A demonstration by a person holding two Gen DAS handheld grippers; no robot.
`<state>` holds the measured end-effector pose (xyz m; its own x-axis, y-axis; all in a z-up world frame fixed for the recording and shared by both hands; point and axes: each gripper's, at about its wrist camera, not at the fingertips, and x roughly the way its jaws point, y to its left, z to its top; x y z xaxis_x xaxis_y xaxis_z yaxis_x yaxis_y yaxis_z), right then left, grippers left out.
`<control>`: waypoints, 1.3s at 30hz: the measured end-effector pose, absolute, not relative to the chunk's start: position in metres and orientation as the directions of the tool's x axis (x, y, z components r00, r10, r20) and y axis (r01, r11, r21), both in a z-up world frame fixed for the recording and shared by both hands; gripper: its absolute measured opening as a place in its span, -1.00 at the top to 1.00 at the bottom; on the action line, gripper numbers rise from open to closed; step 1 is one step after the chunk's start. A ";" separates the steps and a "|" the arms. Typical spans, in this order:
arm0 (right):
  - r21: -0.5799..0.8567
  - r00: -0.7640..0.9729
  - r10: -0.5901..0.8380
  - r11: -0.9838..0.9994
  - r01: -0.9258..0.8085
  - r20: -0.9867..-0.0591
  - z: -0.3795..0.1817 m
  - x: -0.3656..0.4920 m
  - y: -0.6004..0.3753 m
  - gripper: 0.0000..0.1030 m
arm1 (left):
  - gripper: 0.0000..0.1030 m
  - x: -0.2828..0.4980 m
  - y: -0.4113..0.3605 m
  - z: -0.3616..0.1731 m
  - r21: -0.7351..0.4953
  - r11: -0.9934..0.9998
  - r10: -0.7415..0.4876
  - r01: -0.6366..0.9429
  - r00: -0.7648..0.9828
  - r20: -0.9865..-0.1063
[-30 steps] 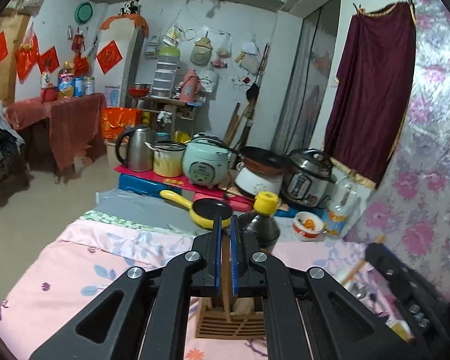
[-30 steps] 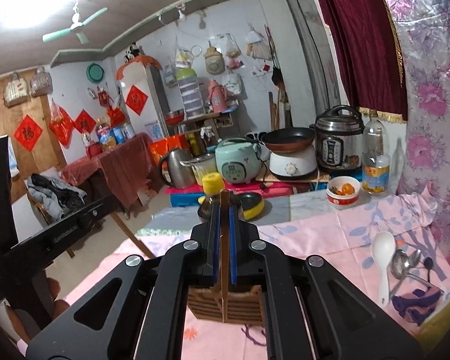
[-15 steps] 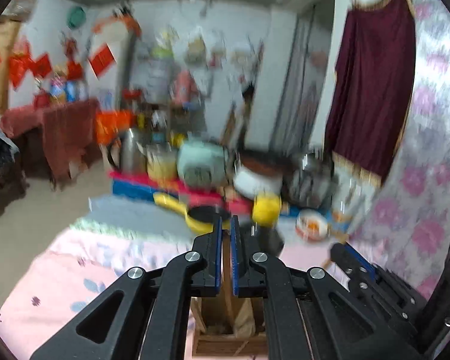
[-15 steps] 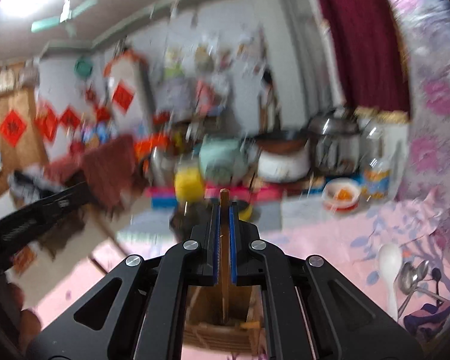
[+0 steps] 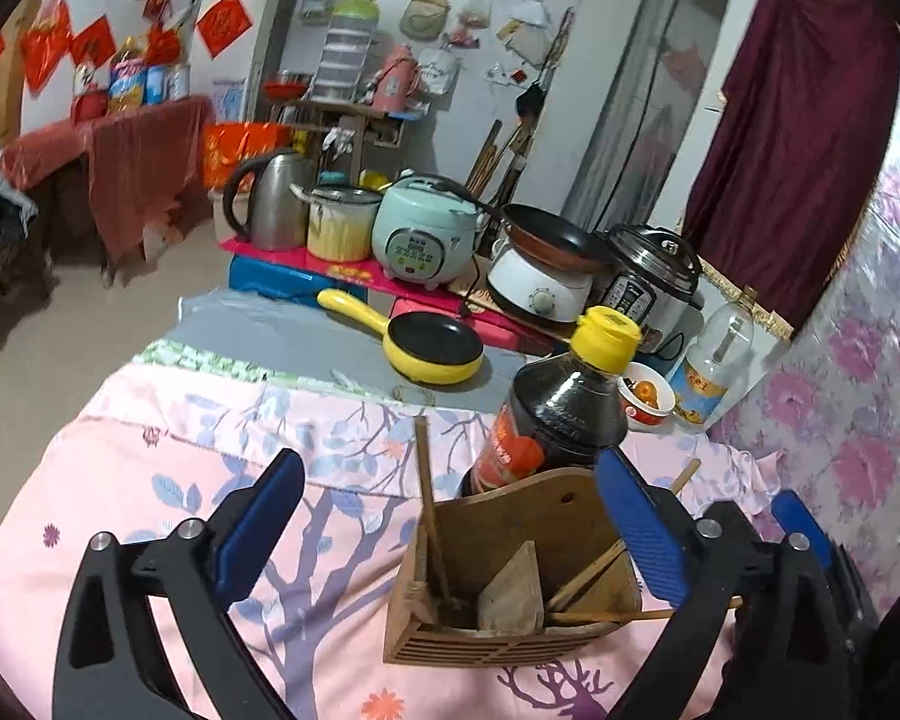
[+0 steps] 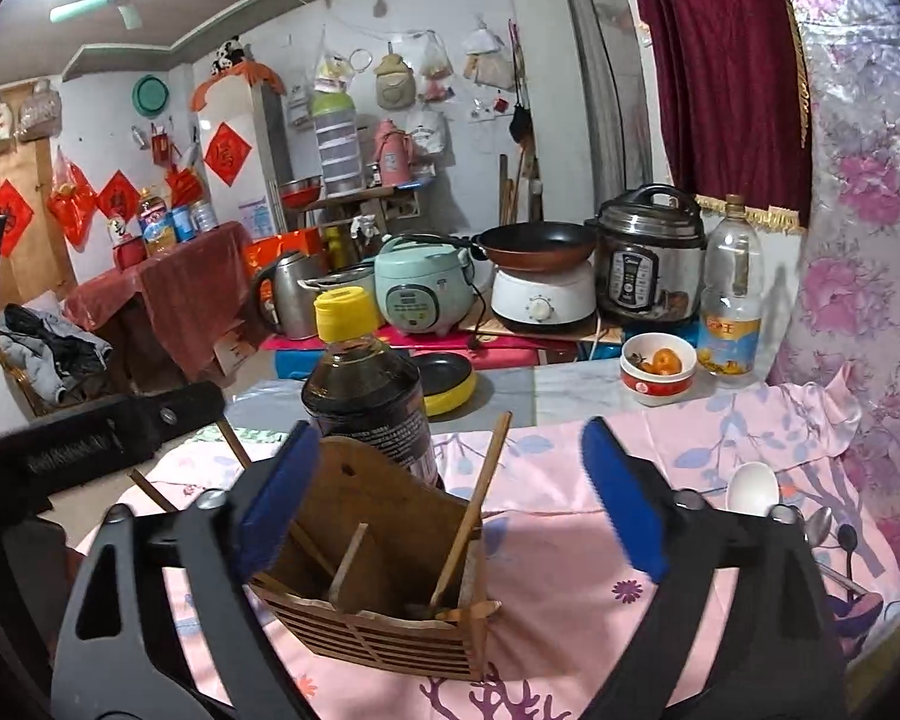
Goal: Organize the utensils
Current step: 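Open both tools and withdraw from the wooden holder, then move both open tools back over the chopstick pile on the tablecloth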
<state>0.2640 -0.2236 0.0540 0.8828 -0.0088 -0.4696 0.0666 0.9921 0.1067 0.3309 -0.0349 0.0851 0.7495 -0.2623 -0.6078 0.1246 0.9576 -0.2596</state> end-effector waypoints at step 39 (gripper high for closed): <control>-0.024 0.630 0.016 0.998 -0.054 -0.776 -0.056 0.080 -0.239 -0.88 | -0.89 0.119 -0.034 -0.061 0.197 0.895 -0.067 0.399 0.559 -0.826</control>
